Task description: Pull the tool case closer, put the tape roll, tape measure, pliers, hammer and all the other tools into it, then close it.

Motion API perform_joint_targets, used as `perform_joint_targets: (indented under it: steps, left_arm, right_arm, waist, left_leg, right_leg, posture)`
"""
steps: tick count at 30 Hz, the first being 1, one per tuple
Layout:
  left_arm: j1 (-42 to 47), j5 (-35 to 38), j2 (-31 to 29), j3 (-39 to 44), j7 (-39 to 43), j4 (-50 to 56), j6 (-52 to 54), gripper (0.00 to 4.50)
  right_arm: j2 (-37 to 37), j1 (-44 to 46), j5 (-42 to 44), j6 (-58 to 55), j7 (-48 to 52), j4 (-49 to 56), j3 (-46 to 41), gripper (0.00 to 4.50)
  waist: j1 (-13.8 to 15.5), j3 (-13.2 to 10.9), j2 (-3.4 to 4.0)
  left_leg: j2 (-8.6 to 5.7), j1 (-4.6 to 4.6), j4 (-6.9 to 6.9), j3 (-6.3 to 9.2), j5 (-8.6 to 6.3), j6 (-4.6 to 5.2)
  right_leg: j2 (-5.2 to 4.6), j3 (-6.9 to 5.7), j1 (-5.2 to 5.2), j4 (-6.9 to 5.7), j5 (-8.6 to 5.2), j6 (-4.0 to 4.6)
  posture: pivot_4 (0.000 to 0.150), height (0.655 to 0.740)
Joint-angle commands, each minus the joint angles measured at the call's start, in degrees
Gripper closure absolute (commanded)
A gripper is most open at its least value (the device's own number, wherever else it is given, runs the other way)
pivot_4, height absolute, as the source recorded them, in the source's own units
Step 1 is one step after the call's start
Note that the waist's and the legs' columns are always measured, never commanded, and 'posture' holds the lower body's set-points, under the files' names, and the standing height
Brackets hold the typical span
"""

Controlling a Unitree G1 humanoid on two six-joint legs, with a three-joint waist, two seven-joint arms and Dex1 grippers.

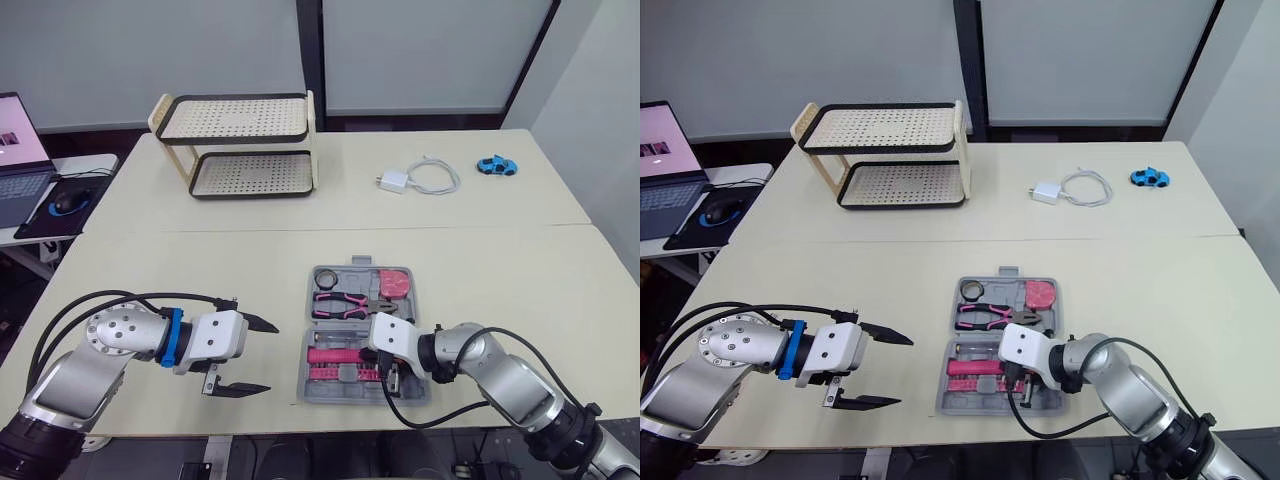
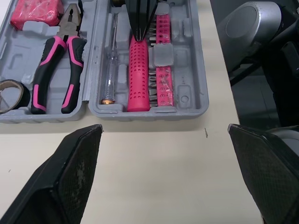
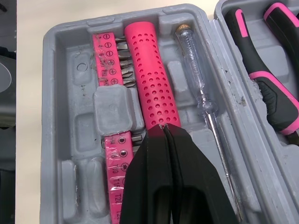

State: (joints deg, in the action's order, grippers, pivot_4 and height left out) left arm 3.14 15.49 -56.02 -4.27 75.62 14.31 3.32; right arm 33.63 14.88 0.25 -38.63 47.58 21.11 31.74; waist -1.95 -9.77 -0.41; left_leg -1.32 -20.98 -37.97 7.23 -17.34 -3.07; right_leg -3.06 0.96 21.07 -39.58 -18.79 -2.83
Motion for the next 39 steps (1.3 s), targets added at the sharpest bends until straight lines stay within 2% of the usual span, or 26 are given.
perform_joint_targets:
  steps: [1,7,12,16,20,23,26,30,34,39]
  left_arm:
    - [0.15,0.99,0.41,0.74,-0.38,1.81,0.04,0.0]
    - [-0.63,1.85,1.58,1.69,-1.43,1.37,0.37,0.0]
    - [-2.37,4.81,2.44,7.19,-4.28,-0.79,1.73,0.0]
    - [-3.48,6.52,3.06,14.41,-8.61,-5.83,4.73,0.0]
    - [-4.99,6.11,1.57,21.79,-10.23,-14.2,4.95,0.0]
    - [-6.22,4.41,-1.55,26.61,-9.71,-23.38,2.24,0.0]
    - [-7.56,2.06,-6.15,30.16,-8.25,-34.79,-2.25,0.0]
    - [-8.43,0.69,-10.89,33.62,-7.71,-48.67,-5.7,0.0]
    - [-10.4,0.62,-14.17,35.56,-6.1,-58.11,-5.63,0.0]
    - [-10.55,-0.11,-17.37,35.83,-6.48,-68.0,-5.75,0.0]
  right_arm:
    - [0.36,-0.26,-0.48,1.64,0.58,-2.01,0.14,4.44]
    - [-2.04,1.78,2.81,6.3,0.12,0.27,-5.88,4.44]
    - [1.3,0.17,8.0,6.13,1.06,8.33,-16.16,4.44]
    - [7.79,-6.74,9.96,8.42,1.87,12.24,-27.94,4.44]
    - [15.14,-17.7,11.24,12.82,6.13,12.83,-40.66,4.44]
    - [19.87,-26.82,10.29,20.2,11.45,7.92,-50.81,4.44]
    - [23.53,-31.95,10.61,25.03,16.64,1.8,-59.2,4.44]
    - [28.18,-35.16,13.8,24.79,25.27,-3.87,-66.96,3.53]
    - [31.63,-37.69,14.55,26.14,32.51,-7.82,-70.83,2.06]
    - [34.31,-37.31,14.17,29.08,36.57,-12.03,-70.51,0.26]
  waist:
    - [0.0,0.04,-0.06]
    - [-0.02,0.03,-0.06]
    - [0.06,0.02,-0.05]
    - [0.44,0.02,-0.05]
    - [0.37,0.02,-0.06]
    - [0.23,0.02,-0.08]
    - [-0.15,-0.01,-0.13]
    - [-0.39,-0.02,-0.11]
    - [-0.38,-0.02,-0.14]
    - [-0.42,-0.02,-0.18]
  left_leg:
    - [0.0,0.0,0.0,0.0,0.0,0.0]
    - [0.02,-0.02,0.0,-0.03,0.0,0.0]
    - [0.03,-0.08,0.01,0.02,0.0,0.0]
    - [0.03,-0.1,0.01,0.07,0.0,0.0]
    - [-0.01,-0.12,0.01,-0.03,-0.01,0.01]
    - [0.01,-0.1,0.08,-0.04,-0.01,0.01]
    - [0.05,-0.01,0.1,-0.24,-0.01,0.02]
    - [0.09,0.11,0.14,-0.66,-0.02,0.03]
    - [0.12,0.11,0.16,-0.78,-0.05,0.07]
    - [0.12,0.1,0.15,-0.81,-0.06,0.08]
  right_leg:
    - [0.0,0.0,0.0,0.0,0.0,0.0]
    - [0.01,0.03,0.07,-0.04,0.0,0.0]
    - [-0.02,0.02,0.11,-0.02,0.0,0.0]
    - [-0.05,-0.02,0.05,0.09,0.0,0.0]
    - [-0.08,0.01,0.04,0.15,0.0,0.0]
    - [-0.03,-0.01,0.04,0.16,0.0,0.0]
    - [-0.04,0.03,0.03,0.16,0.0,0.0]
    - [-0.07,0.06,0.03,0.16,0.0,0.01]
    - [-0.07,0.07,0.03,0.21,-0.01,0.01]
    - [-0.08,0.07,0.03,0.21,-0.01,0.0]
  posture:
    - [0.15,0.74]
    - [0.15,0.74]
    - [0.15,0.74]
    - [0.15,0.74]
    - [0.15,0.74]
    - [0.15,0.74]
    - [0.15,0.74]
    - [0.15,0.74]
    - [0.15,0.74]
    - [0.15,0.74]
